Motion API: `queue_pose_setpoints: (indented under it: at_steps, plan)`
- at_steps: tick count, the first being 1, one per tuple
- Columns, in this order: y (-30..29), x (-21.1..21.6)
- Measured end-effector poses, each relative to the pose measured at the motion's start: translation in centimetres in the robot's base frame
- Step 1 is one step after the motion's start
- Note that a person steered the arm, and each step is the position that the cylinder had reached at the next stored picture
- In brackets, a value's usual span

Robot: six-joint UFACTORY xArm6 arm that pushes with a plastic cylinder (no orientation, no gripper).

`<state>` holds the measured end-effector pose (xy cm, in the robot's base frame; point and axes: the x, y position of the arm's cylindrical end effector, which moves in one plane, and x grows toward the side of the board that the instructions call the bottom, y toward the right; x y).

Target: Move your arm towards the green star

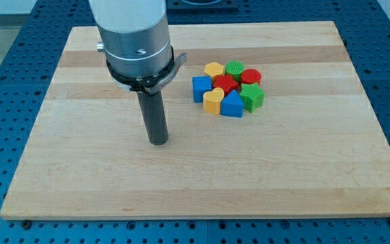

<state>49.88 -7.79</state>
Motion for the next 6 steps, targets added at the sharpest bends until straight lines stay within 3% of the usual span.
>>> queue_pose_setpoints:
  at_steps: [3,6]
  plan:
    - [4.1,-1.1]
    - [17.6,-0.8]
